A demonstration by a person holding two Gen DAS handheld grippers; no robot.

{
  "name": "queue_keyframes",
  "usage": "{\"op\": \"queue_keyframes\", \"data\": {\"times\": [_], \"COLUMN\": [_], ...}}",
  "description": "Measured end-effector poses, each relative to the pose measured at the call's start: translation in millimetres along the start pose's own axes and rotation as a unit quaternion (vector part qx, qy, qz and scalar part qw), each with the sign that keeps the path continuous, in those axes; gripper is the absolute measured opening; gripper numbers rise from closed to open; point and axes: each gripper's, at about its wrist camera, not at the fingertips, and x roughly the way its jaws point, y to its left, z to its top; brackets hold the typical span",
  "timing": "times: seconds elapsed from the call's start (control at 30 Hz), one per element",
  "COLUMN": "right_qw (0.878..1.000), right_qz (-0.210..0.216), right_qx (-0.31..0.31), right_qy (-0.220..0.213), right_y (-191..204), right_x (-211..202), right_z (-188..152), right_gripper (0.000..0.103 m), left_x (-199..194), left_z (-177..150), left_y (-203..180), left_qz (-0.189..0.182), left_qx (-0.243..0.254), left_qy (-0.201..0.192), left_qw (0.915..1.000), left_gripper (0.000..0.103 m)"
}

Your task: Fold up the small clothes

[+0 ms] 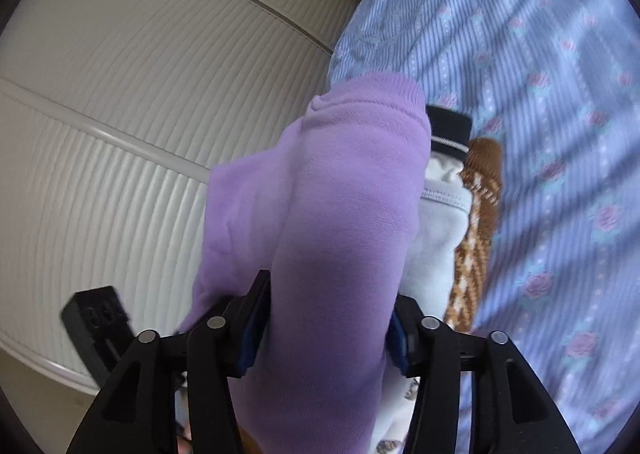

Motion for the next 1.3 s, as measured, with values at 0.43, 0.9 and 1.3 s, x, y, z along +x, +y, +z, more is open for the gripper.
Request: {"op": "queue_keyframes", "data": {"times": [0.43,0.9,1.3], "right_qw": [0.979,0.906,0.873], "right_qz": [-0.126,-0.281,-0.363], "right_qx": [-0.124,-0.179,-0.145], "right_qy": [-0.106,-0.262,-0.291], "right_y": [18.0,-36.5,-94.4], "right_x": [-159.6,-461.5,-592.3], "right_z": [-53.9,-229.4,-337.8], "right_gripper": [0.072,0.078,0.078], "left_x": [-119.9,-198.9,-208.7], "left_z": [-44.9,-186.8,-275.9], "left_y": [-124.3,-362.2,-455.9], "left_qz": [0.079,0.043,0.041], "left_qx": [0.036,0.091,0.118], "left_qy": [-0.092,-0.116,-0.079], "left_qw": [0.9920,0.9882,0.9891], "left_gripper": [0.089,0.099,0.099]}}
